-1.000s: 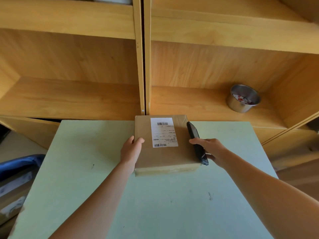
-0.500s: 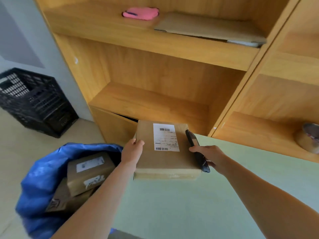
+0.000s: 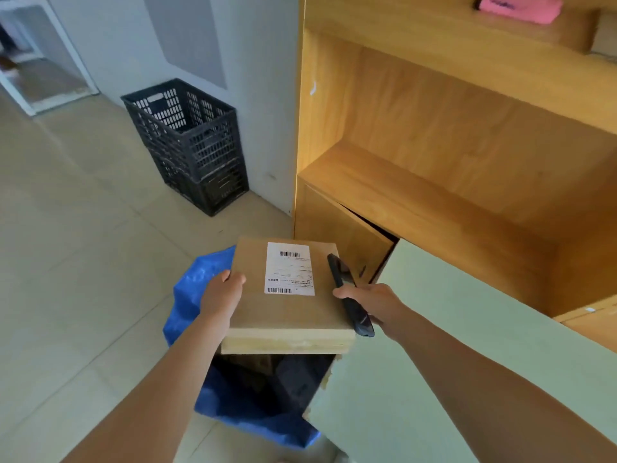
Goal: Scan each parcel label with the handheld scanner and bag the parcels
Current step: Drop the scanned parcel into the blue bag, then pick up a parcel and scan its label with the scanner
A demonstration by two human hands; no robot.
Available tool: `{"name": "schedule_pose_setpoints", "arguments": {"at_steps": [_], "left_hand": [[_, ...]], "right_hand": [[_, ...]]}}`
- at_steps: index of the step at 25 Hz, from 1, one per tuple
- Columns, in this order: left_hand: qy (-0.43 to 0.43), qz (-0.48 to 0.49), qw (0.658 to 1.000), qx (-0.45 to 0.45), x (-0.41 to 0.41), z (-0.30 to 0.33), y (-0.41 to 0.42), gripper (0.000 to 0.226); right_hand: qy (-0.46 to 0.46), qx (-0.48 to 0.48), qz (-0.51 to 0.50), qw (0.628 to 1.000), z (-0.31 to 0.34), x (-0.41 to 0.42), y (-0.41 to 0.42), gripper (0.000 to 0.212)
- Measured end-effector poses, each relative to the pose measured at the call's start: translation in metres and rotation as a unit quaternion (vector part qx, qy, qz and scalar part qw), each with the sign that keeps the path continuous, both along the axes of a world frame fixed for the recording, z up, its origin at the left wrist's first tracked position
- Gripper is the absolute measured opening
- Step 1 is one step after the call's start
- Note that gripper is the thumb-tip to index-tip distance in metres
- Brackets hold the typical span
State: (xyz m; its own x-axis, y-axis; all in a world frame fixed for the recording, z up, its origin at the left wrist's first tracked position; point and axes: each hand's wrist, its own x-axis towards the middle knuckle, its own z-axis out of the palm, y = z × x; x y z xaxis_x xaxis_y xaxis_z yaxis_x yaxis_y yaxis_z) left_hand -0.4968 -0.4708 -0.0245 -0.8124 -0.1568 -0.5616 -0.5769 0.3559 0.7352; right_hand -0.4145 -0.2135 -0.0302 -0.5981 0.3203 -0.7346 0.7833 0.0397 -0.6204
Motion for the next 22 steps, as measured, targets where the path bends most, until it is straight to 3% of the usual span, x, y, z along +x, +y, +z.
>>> {"name": "schedule_pose_setpoints", "arguments": {"at_steps": [3,6,9,14,18,22], "left_hand": [[-0.024,0.027,0.999,-0.017,-0.006,-0.024,-0.025,0.019],[-0.010,0.051,0.995,-0.085,-0.011,-0.035,-0.046,0.027],[-0.008,0.062,0.986,-0.154,-0.011,-0.043,-0.061,0.021],[-0.053,0.101,0.980,-0.161,-0.018,-0.058,-0.053,0.022],[-0.134,0.081,0.977,-0.146,-0.053,-0.085,-0.031,0.023],[-0.138,-0.004,0.981,-0.135,-0.054,-0.106,-0.012,0.040]], "right_hand": [[-0.012,-0.011,0.013,1.000,-0.021,-0.020,-0.016,0.048],[-0.013,-0.034,0.052,0.998,-0.034,-0.044,-0.032,0.064],[-0.031,-0.057,0.085,0.994,-0.052,-0.064,-0.047,0.090],[-0.074,-0.041,0.144,0.986,-0.075,-0.067,-0.050,0.075],[-0.103,-0.022,0.078,0.991,-0.084,-0.077,-0.020,0.089],[-0.100,0.012,0.030,0.994,-0.091,-0.076,-0.001,0.078]]}}
